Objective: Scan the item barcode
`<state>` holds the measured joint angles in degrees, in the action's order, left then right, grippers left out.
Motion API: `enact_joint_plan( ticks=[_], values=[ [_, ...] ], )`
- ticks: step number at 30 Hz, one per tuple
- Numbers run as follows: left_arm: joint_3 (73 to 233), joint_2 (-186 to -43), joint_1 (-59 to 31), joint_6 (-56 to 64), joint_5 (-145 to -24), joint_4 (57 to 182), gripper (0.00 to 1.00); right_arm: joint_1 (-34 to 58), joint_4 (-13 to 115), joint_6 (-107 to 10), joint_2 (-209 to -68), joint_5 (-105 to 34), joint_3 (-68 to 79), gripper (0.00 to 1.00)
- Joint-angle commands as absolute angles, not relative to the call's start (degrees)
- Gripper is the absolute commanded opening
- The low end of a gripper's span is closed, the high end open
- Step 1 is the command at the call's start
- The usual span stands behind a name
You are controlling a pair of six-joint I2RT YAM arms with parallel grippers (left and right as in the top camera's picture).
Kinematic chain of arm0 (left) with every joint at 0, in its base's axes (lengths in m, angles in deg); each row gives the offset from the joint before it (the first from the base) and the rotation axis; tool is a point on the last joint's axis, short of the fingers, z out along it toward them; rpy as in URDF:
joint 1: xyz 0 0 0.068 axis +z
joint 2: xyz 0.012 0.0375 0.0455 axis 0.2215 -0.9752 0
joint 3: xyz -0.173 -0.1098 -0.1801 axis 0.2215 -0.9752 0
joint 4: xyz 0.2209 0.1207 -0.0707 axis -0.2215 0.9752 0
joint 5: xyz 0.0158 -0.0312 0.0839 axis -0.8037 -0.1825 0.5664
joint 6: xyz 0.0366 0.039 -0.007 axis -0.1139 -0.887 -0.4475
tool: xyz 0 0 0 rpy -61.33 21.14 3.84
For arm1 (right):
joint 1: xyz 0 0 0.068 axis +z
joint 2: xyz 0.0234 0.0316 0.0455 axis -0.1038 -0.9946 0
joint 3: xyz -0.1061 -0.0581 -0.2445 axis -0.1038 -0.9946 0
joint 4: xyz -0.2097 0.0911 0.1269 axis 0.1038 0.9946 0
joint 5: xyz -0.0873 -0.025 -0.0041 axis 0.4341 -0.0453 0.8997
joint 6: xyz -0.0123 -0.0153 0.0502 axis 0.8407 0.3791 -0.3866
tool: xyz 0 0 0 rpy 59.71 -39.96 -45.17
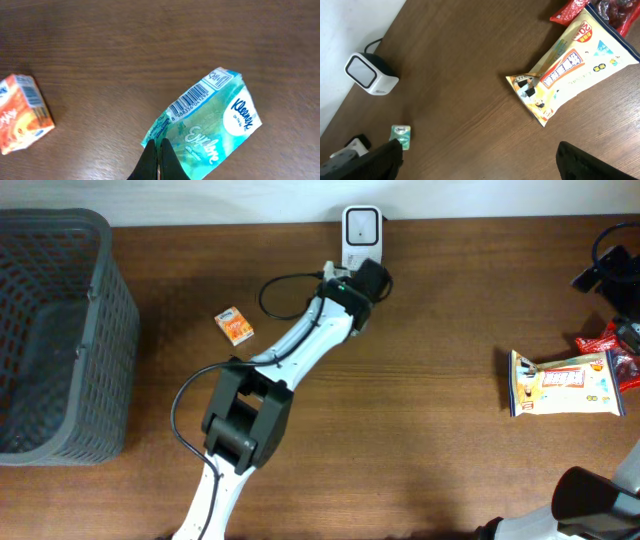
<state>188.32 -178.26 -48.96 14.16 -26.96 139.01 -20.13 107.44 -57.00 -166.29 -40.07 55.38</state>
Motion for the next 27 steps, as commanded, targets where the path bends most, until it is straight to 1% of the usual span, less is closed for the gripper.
enact_joint_plan(
  ticks=[1, 19, 24, 25, 27],
  values=[
    [187.51, -178.98, -51.65, 14.88, -27.75, 139.36, 0.0, -19.93, 107.44, -57.26, -166.0, -40.55, 55.36, 0.98],
    [187.51, -178.98, -57.42, 14.88, -27.82, 143.27, 0.01, -19.93, 107.44, -57.26, -166.0, -40.55, 55.36, 0.98],
    [187.51, -178.98, -59.23, 14.88, -27.8, 144.34, 0.1, -19.91, 107.44, -57.26, -166.0, -40.55, 55.36, 0.98],
    [187.53, -178.98, -59.32, 14.86, -27.8, 144.45, 0.14, -19.93, 107.44, -57.26, -165.98, -40.55, 55.36, 0.99],
    [187.66, -178.89, -59.43, 14.86, -27.84, 144.63, 0.31, -19.93, 107.44, -57.26, -166.0, -40.57, 55.36, 0.98]
  ],
)
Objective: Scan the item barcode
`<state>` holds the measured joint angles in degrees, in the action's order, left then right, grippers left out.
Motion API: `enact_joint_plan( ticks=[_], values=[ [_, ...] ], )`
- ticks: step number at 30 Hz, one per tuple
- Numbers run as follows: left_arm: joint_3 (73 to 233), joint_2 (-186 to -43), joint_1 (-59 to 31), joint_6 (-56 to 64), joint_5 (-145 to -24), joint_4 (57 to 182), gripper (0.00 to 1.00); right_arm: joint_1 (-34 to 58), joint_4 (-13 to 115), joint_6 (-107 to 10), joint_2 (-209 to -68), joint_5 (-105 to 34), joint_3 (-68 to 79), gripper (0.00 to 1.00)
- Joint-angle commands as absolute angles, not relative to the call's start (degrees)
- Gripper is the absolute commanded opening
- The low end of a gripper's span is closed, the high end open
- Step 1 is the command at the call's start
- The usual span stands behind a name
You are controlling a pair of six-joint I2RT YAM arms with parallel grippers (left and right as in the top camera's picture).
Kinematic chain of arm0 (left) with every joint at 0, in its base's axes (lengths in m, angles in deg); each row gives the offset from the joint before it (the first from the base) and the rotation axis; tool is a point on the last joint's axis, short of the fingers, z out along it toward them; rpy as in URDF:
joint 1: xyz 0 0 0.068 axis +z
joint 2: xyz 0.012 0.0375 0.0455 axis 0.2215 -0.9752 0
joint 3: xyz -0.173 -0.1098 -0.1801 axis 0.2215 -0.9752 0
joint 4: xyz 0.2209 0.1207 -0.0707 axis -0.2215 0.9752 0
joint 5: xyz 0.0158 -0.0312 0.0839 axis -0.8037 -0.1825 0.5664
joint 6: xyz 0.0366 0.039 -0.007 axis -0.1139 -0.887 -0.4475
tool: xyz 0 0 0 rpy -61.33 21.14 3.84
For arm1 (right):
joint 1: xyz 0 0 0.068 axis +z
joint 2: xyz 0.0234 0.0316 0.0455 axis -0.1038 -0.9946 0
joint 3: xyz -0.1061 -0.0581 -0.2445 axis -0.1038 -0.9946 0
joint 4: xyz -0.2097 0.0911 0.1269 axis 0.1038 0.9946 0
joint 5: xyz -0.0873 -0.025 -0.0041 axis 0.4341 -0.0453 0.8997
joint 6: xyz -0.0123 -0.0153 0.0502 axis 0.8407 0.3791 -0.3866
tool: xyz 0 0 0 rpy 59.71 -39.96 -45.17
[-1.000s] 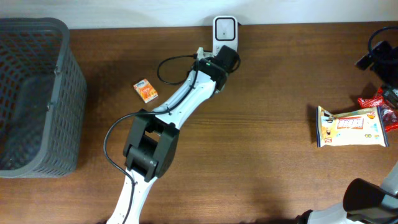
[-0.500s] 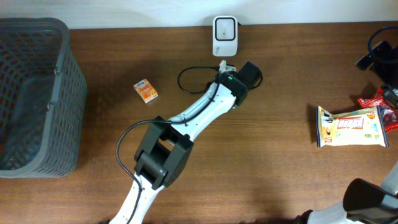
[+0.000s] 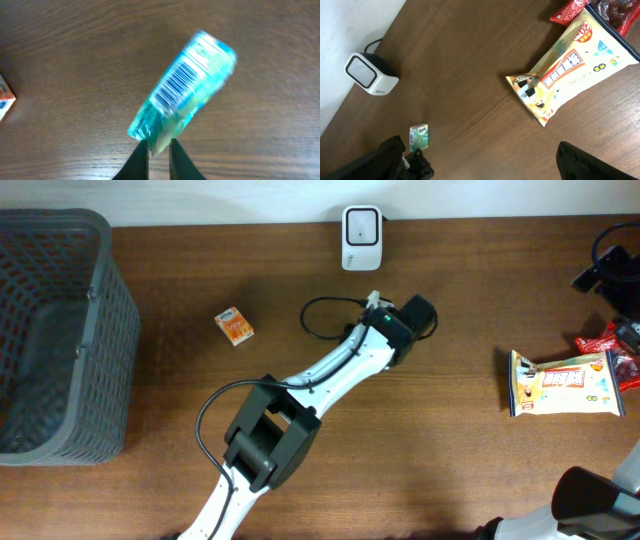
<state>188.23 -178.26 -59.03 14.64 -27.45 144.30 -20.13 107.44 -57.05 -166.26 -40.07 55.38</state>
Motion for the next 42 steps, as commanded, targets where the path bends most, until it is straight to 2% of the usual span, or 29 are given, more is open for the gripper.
enact_joint_plan(
  ticks=[1, 6, 11, 12, 15, 23, 31, 42],
  values=[
    [187.88, -178.81, -59.41, 14.88, -27.84, 144.8, 0.33, -19.93, 107.44, -57.26, -165.98, -40.55, 55.36, 0.98],
    [190.44, -176.1, -59.38, 14.86, -27.82, 146.75, 0.36, -19.91, 107.44, -57.26, -166.0, -40.57, 55.36, 0.98],
    [192.84, -170.3, -59.08, 14.81, -27.8, 147.82, 0.56, -19.91, 107.44, -57.26, -166.0, -40.55, 55.36, 0.98],
    [192.91, -168.93, -58.55, 14.83, -27.77, 147.79, 0.64, -19.93, 107.44, -57.26, -165.98, -40.55, 55.36, 0.98],
    [192.91, -164.97, -56.54, 14.83, -27.84, 148.23, 1.0, -19.91, 107.44, -57.26, -166.0, -40.55, 55.36, 0.98],
    [192.91, -155.57, -45.29, 14.83, -27.95, 154.26, 0.99, -19.93, 107.44, -57.26, -166.0, -40.55, 55.36, 0.98],
    [192.07, -155.62, -33.99, 14.86, -28.04, 159.79, 0.99, -19.93, 107.44, -57.26, -166.0, -40.55, 55.36, 0.98],
    [192.03, -155.62, -31.73, 14.86, -32.06, 160.12, 0.99, -19.93, 107.44, -57.26, -166.0, -40.55, 55.36, 0.98]
  ],
)
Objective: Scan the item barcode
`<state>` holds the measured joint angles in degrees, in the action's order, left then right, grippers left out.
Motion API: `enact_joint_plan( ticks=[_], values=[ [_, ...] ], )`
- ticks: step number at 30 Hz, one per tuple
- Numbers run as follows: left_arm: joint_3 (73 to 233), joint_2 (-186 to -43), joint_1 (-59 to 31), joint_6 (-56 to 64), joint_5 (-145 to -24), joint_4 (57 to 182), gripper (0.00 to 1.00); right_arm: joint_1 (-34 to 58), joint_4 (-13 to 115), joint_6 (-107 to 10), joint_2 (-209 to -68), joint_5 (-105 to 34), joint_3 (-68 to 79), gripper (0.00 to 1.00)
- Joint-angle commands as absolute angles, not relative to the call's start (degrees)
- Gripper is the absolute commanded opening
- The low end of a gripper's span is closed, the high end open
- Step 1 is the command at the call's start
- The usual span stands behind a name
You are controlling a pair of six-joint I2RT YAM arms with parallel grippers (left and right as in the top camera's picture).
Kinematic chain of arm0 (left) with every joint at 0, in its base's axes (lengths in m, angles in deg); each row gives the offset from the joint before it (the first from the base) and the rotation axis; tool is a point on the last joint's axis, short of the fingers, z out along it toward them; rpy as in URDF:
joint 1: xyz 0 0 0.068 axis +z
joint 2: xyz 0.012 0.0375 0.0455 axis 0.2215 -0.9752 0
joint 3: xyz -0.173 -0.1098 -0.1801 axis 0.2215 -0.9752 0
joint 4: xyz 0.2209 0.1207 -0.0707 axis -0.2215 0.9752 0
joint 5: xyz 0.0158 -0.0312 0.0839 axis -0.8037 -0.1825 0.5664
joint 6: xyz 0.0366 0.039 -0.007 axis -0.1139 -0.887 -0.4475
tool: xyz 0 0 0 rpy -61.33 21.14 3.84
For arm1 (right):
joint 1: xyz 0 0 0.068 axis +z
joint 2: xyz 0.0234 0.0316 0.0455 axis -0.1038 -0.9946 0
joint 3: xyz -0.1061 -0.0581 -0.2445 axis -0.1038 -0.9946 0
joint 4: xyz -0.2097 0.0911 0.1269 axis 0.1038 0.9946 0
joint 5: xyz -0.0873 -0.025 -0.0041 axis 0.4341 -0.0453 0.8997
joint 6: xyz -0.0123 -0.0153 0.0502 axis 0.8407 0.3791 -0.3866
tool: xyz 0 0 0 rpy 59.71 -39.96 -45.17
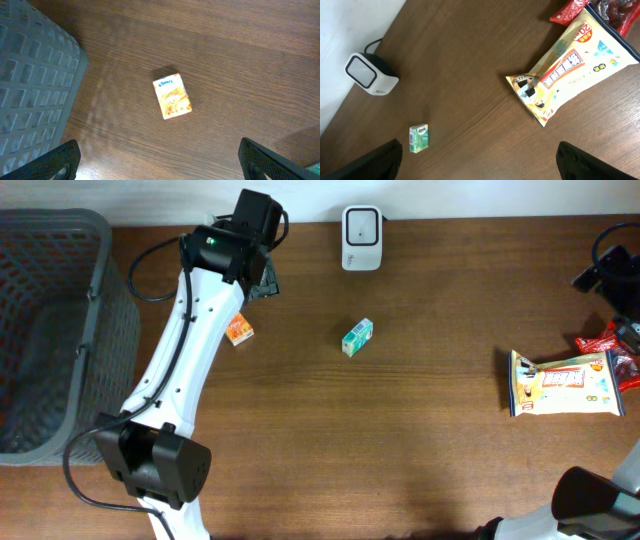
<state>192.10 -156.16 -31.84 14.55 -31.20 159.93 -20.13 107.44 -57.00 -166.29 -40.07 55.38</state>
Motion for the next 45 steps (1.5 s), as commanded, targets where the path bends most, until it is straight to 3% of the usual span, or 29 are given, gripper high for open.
enact_joint_plan(
  ticks=[1, 23, 45],
  values=[
    [192.01, -155.62, -31.76, 14.86, -32.08, 160.23, 0.99, -19.93, 107.44, -57.26, -166.0, -40.55, 55.36, 0.98],
    [191.92, -155.62, -31.76, 14.86, -32.34, 164.21, 0.99, -19.91, 107.44, -57.26, -166.0, -40.55, 55.36, 0.98],
    [185.87, -155.96, -31.87, 11.4, -43.38, 159.01, 0.99, -19.91, 107.44, -57.26, -166.0, -40.55, 55.36, 0.98]
  ],
)
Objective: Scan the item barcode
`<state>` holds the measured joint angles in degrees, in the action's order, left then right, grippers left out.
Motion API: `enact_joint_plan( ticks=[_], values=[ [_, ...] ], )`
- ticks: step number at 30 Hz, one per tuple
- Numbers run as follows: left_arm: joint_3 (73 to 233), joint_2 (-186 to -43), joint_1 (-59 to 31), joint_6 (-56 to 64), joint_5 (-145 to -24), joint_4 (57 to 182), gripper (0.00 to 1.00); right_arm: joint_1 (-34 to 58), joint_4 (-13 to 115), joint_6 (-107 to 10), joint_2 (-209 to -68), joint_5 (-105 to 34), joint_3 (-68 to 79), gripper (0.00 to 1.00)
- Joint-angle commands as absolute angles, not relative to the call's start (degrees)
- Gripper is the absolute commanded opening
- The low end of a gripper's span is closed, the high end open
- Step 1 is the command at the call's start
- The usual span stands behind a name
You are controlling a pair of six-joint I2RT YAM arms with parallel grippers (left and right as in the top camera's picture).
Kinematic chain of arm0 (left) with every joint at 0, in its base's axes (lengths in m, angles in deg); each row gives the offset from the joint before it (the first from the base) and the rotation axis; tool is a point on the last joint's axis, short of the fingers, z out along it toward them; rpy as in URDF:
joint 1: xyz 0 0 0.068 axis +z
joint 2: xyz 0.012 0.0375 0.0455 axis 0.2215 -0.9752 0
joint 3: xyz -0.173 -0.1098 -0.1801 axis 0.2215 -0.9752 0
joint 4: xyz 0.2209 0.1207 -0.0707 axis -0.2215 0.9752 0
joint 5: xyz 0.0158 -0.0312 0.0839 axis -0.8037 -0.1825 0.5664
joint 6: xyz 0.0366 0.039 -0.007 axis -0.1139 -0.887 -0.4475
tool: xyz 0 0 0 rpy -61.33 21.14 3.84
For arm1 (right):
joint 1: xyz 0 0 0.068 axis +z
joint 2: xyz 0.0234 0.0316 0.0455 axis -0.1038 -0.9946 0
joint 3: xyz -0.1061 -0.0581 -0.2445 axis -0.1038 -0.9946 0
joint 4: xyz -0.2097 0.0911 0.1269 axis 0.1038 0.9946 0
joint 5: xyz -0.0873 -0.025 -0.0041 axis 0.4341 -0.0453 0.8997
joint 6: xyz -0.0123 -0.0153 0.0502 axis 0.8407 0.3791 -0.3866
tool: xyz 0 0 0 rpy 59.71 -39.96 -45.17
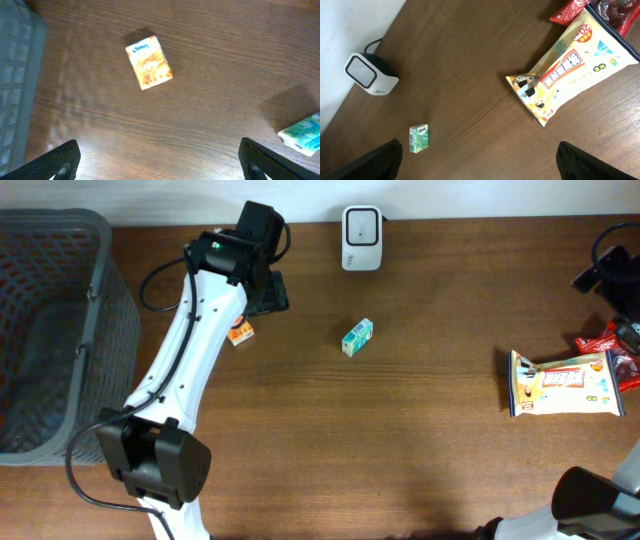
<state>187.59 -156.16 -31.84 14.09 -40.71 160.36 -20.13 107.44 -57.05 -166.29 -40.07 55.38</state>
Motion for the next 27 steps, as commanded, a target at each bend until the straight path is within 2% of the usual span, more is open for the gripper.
enact_joint_plan(
  ticks=[1, 20, 27],
  values=[
    [185.56, -155.96, -31.87, 10.9, -43.44, 158.55, 0.99, -19.91, 107.44, -57.26, -166.0, -40.55, 55.36, 0.98],
    [178.46, -156.58, -31.87, 10.07, -46.29, 153.81, 0.99, -19.93, 107.44, -57.26, -166.0, -40.55, 55.36, 0.98],
    [178.46, -156.58, -31.91, 6.64, -56.62, 154.2, 1.0, -19.91, 107.44, -57.26, -166.0, -40.55, 55.36, 0.98]
  ],
)
